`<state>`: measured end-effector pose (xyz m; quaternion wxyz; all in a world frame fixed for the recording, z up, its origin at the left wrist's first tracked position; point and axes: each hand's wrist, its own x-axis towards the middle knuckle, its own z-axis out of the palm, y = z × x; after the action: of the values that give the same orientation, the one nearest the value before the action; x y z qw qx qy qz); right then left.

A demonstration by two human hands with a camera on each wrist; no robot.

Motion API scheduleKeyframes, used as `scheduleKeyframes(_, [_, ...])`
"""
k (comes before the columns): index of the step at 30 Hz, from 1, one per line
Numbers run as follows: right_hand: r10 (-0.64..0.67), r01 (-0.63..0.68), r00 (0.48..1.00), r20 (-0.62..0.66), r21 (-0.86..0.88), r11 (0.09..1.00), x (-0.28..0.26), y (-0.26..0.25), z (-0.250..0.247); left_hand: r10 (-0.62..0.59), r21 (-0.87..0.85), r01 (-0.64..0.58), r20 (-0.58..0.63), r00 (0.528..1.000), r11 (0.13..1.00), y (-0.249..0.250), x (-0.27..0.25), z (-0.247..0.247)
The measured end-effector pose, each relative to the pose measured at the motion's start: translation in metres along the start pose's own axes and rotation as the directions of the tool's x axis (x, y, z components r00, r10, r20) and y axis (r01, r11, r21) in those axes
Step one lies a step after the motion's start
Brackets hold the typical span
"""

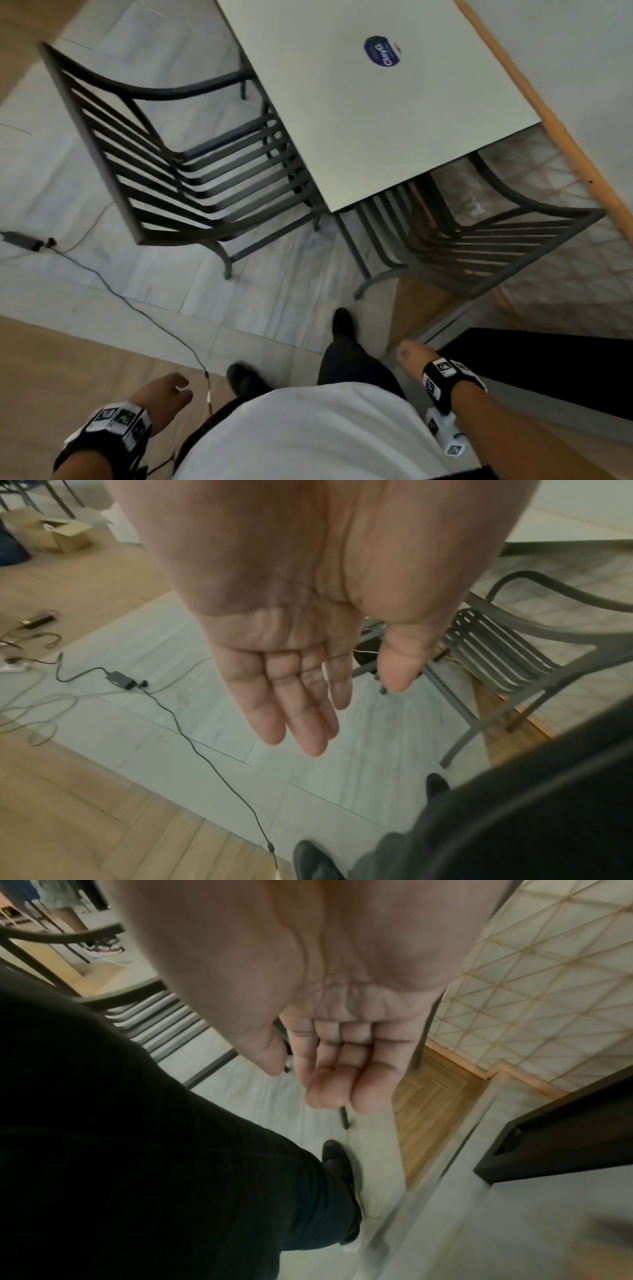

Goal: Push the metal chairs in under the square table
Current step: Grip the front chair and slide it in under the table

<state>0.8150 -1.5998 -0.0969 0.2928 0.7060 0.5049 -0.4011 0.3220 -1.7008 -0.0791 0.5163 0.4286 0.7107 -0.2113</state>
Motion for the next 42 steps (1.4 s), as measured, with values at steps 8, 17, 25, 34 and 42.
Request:
scheduleKeyframes(8, [-0.070,0.070,0.998,-0.004,0.061,0.996,0.011,-0.143,0.004,-0.024,-0.062,0.015,-0.134,0.991,0.998,-0.045,0.004,-0.094])
scheduleKeyframes(17, [-0.091,0.099,0.994,-0.064,0.139,0.985,0.052,-0.265,-0.062,0.203,0.068,-0.191,-0.282,0.938,0.979,-0.008,-0.009,-0.261])
scheduleKeyframes(25, [-0.127,0.213,0.945,-0.302,0.270,0.939,0.037,-0.346,-0.135,0.440,0.276,-0.370,-0.260,0.860,0.887,0.051,-0.002,-0.406])
scheduleKeyframes(34, [0.096,0.084,0.930,-0.355,0.460,0.884,0.003,-0.447,-0.108,0.576,0.441,-0.437,-0.254,0.777,0.784,0.069,0.107,-0.598])
scheduleKeyframes(42, [0.381,-0.103,0.879,-0.288,0.665,0.739,-0.035,-0.551,-0.055,0.540,0.673,-0.323,-0.135,0.831,0.665,0.043,0.217,-0.702])
